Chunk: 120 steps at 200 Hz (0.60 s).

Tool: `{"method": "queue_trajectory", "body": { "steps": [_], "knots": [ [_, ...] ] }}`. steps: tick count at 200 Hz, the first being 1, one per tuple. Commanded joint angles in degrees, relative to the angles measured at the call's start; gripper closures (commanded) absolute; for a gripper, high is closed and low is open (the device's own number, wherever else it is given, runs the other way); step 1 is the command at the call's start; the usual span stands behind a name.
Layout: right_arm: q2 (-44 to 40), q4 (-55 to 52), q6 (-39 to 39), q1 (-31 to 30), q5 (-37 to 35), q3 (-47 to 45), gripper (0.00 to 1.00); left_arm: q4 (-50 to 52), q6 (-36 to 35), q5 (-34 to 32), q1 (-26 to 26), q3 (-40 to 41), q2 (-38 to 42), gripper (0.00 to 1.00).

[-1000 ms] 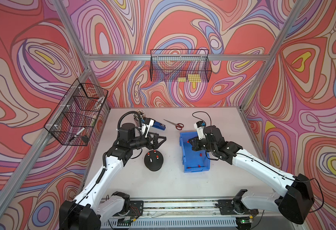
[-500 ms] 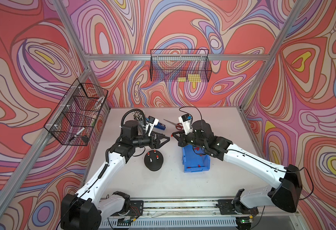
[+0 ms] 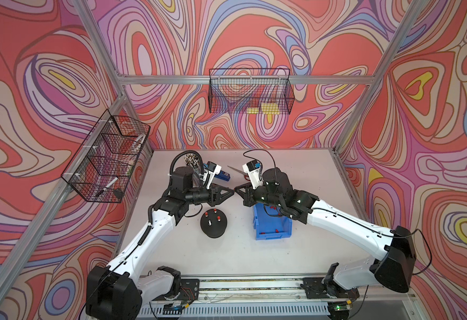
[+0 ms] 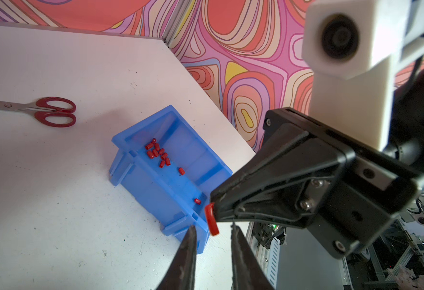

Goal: Cover the protruding screws with screw protection sleeves
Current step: Pick up the screw protection sleeve from the storage box.

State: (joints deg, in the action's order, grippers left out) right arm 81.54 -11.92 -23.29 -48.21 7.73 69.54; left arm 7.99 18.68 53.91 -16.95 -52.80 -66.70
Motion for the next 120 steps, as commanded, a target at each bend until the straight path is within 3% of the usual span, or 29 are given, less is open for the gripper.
{"method": "queue_trajectory", "body": {
  "steps": [1,62,96,120],
  "knots": [
    [0.4,0.7,0.0,-0.5,0.8,1.6,1.00,0.9,-0.5,0.9,-0.3,-1.8,-0.5,0.78],
    [0.5,1.0,-0.2,-0.7,1.3,1.9,1.00,1.2,-0.7,0.4,-0.3,-1.9,-0.4,0.80],
    [0.4,1.1,-0.1,-0.7,1.6,1.9,1.00,1.6,-1.2,-0.2,-0.3,-2.0,-0.4,1.00],
    [-0.1,1.9,0.0,-0.7,2.7,1.5,1.00,1.7,-1.4,-1.7,-0.3,-1.8,0.2,1.00]
  ]
}}
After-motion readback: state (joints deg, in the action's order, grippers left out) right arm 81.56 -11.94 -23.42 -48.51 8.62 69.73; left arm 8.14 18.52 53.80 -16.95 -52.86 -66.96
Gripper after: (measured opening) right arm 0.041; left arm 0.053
